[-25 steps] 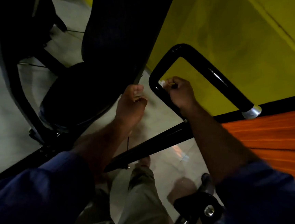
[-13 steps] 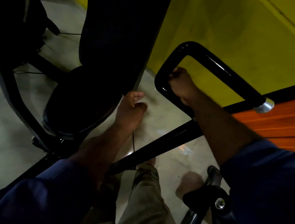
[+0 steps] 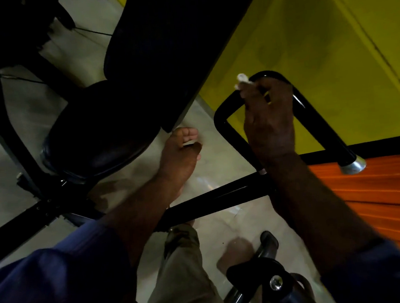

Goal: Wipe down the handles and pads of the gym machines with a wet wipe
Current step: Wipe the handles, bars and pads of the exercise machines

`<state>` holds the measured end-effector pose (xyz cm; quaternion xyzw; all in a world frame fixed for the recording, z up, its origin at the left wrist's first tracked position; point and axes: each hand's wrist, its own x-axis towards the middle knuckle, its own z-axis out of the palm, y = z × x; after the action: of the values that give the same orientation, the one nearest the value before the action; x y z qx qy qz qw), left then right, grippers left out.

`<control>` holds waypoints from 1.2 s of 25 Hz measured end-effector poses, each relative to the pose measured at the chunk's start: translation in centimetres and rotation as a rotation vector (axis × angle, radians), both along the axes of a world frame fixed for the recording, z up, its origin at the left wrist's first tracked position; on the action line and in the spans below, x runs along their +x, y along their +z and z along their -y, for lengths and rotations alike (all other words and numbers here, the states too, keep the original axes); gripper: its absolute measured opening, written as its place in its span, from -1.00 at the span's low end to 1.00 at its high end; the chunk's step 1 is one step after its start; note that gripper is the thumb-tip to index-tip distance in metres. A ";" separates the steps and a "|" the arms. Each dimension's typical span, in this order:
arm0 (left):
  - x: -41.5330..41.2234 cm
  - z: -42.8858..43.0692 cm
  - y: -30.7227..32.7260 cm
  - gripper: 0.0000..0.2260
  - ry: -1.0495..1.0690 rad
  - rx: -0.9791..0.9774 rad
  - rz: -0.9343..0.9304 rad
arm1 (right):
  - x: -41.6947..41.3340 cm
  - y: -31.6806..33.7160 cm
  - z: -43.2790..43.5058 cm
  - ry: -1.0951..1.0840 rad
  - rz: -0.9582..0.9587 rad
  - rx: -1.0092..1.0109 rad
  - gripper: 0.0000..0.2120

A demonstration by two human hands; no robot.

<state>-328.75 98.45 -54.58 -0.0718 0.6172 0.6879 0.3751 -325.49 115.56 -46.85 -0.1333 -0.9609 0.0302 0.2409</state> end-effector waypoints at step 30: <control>0.6 2.1 2.8 -0.56 -0.255 0.099 -0.014 | 6.6 -2.9 1.5 0.075 0.339 -0.145 -0.77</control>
<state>-328.13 96.34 -51.82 0.0305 0.5893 0.6648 0.4581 -318.91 114.01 -49.70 -0.1176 -0.9873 0.0853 0.0642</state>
